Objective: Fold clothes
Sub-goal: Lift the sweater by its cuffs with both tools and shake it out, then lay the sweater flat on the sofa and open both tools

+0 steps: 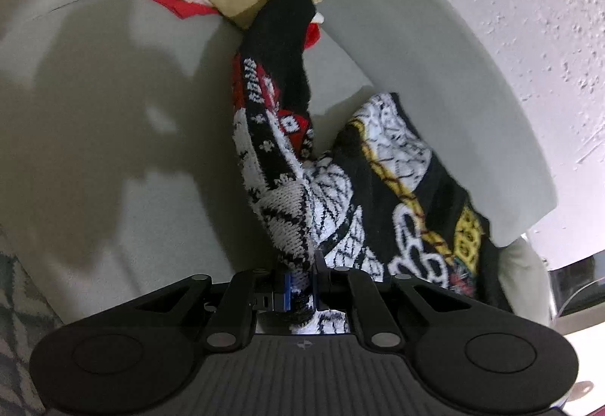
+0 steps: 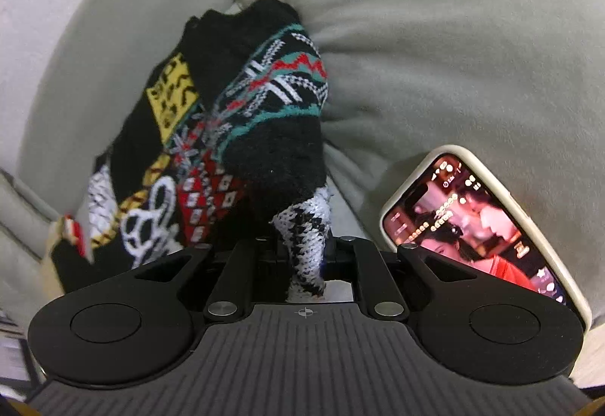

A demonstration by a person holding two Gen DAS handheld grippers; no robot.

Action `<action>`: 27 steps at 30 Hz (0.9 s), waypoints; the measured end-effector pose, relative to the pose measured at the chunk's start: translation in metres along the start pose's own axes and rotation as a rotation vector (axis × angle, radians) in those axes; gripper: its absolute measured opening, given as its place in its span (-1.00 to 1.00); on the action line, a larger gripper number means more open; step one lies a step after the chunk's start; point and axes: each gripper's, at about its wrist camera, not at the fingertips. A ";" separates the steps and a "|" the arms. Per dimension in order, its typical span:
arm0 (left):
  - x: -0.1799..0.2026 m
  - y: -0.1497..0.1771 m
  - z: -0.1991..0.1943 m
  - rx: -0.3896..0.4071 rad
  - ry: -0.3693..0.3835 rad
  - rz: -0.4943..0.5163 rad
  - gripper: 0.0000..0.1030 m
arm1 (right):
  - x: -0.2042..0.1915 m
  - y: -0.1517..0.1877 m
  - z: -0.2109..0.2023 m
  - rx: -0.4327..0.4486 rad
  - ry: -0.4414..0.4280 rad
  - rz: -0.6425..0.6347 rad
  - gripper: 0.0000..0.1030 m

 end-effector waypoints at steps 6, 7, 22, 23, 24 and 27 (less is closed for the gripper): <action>0.020 0.007 -0.032 0.007 -0.171 0.146 -0.42 | -0.011 -0.003 -0.037 -0.031 -0.021 -0.055 0.17; 0.020 0.013 -0.041 0.018 -0.196 0.182 -0.34 | -0.012 0.000 -0.050 -0.024 -0.023 -0.071 0.19; 0.097 0.126 0.009 -0.166 -0.027 0.522 -0.36 | -0.057 0.037 -0.017 -0.001 -0.136 -0.358 -0.61; 0.102 0.132 0.020 -0.197 -0.029 0.540 -0.36 | -0.061 0.035 -0.011 0.010 -0.116 -0.375 -0.61; 0.107 0.138 0.030 -0.227 -0.031 0.558 -0.35 | -0.062 0.033 -0.004 0.017 -0.084 -0.388 -0.61; 0.098 0.151 0.062 -0.340 -0.135 0.540 -0.65 | -0.041 0.032 0.014 -0.010 0.100 -0.359 -0.94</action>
Point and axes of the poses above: each gripper's, at about its wrist camera, not at the fingertips, and z roughly the way its jaws point, x to its right, y to its underside, and after that the axes turned 12 degrees about -z, right-handed
